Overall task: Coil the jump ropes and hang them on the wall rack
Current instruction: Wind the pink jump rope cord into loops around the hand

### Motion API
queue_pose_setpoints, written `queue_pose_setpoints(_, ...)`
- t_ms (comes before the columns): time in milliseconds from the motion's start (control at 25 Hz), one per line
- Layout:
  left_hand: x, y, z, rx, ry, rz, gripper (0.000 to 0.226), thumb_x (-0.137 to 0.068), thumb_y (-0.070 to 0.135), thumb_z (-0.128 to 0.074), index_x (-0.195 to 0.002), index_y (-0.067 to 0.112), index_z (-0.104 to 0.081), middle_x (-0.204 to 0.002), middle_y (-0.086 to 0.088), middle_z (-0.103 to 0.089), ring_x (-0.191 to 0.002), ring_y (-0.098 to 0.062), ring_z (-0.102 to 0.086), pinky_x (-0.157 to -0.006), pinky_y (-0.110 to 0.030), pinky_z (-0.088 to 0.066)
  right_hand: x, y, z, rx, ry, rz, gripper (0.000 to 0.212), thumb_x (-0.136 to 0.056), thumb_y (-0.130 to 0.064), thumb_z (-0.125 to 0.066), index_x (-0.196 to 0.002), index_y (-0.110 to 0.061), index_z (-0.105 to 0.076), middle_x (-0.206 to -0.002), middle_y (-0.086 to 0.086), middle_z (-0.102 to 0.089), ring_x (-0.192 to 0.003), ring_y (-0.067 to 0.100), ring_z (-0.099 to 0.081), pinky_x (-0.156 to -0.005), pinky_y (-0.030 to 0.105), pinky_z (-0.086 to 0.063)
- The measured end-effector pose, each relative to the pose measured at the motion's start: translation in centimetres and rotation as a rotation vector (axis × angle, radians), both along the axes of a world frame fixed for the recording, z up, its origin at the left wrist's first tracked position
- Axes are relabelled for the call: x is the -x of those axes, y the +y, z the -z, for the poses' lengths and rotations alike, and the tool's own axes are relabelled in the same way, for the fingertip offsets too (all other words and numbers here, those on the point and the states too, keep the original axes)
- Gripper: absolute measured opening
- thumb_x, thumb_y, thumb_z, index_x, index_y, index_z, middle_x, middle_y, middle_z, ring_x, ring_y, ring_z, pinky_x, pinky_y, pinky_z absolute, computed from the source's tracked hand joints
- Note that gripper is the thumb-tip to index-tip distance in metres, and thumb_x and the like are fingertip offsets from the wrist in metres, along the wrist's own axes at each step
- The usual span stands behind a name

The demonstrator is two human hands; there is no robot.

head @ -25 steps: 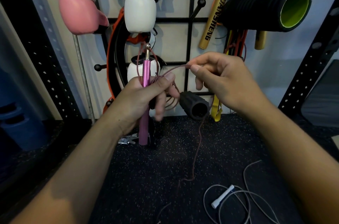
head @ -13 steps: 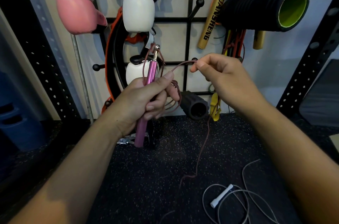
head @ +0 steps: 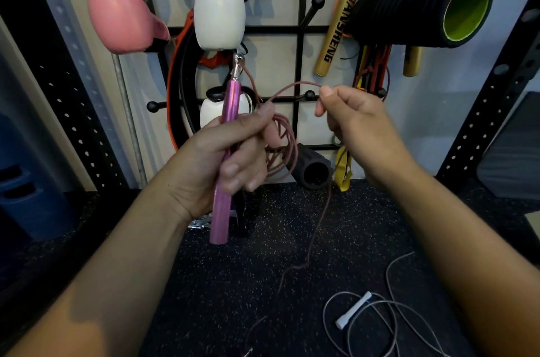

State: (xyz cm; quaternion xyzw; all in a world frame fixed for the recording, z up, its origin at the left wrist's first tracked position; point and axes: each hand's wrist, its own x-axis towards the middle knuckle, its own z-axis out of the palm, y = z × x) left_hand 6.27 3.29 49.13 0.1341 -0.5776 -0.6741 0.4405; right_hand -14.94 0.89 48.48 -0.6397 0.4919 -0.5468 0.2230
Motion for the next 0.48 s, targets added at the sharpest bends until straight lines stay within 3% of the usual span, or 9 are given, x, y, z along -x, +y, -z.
queue_pose_setpoints(120,0.1,0.1,-0.7,-0.111,0.312,0.085,0.033,-0.096,0.025,-0.053,-0.077,0.007,-0.073,-0.043,0.007,-0.061,-0.035,-0.001,-0.058,-0.044,-0.018,-0.052,-0.2,-0.3,0.6,-0.068,-0.074,-0.092,0.021,-0.104,-0.036,-0.056,-0.090,-0.026,-0.067,-0.062,-0.010,-0.052,-0.057,0.011,-0.043,-0.057,0.029,-0.034)
queue_pose_setpoints(200,0.3,-0.4,-1.2,-0.190,0.594,0.009,0.035,-0.098,0.022,-0.052,-0.083,0.002,-0.077,-0.066,0.000,-0.076,-0.052,-0.006,-0.072,-0.053,-0.023,-0.060,-0.9,0.1,1.5,-0.201,-0.104,-0.193,0.018,-0.102,-0.035,-0.061,-0.097,-0.019,-0.066,-0.060,-0.008,-0.059,-0.058,0.019,-0.049,-0.054,0.032,-0.040)
queue_pose_setpoints(280,0.2,-1.4,-1.4,-0.154,0.709,-0.101,0.044,-0.108,0.022,-0.043,-0.092,0.002,-0.079,-0.088,-0.006,-0.081,-0.075,-0.011,-0.078,-0.070,-0.024,-0.063,-2.1,0.6,3.1,-0.404,-0.067,-0.371,0.025,-0.103,-0.037,-0.058,-0.102,-0.014,-0.066,-0.065,0.001,-0.064,-0.061,0.023,-0.058,-0.058,0.035,-0.050)
queue_pose_setpoints(360,-0.5,-2.4,-0.9,-0.042,0.523,-0.419,0.042,-0.110,0.024,-0.041,-0.100,0.006,-0.078,-0.098,-0.002,-0.082,-0.091,-0.011,-0.077,-0.083,-0.025,-0.060,-3.1,1.3,4.1,-0.546,0.043,-0.599,0.031,-0.107,-0.035,-0.050,-0.106,-0.009,-0.067,-0.067,0.010,-0.061,-0.061,0.026,-0.060,-0.064,0.037,-0.054)
queue_pose_setpoints(440,-1.1,-2.5,-0.2,0.184,-0.008,-0.802,0.032,-0.108,0.029,-0.047,-0.105,0.014,-0.074,-0.096,0.005,-0.082,-0.094,-0.007,-0.076,-0.091,-0.023,-0.056,-3.4,1.7,3.9,-0.587,0.110,-0.745,0.033,-0.108,-0.032,-0.048,-0.112,-0.006,-0.068,-0.065,0.009,-0.052,-0.057,0.024,-0.053,-0.059,0.033,-0.051)
queue_pose_setpoints(480,-1.4,-2.3,0.2,0.296,-0.336,-0.892,0.028,-0.106,0.034,-0.049,-0.104,0.019,-0.073,-0.092,0.011,-0.082,-0.087,0.000,-0.075,-0.086,-0.019,-0.055,-3.2,1.8,3.2,-0.574,0.120,-0.741,0.030,-0.108,-0.031,-0.050,-0.113,-0.009,-0.070,-0.065,0.007,-0.049,-0.057,0.021,-0.049,-0.055,0.031,-0.048)
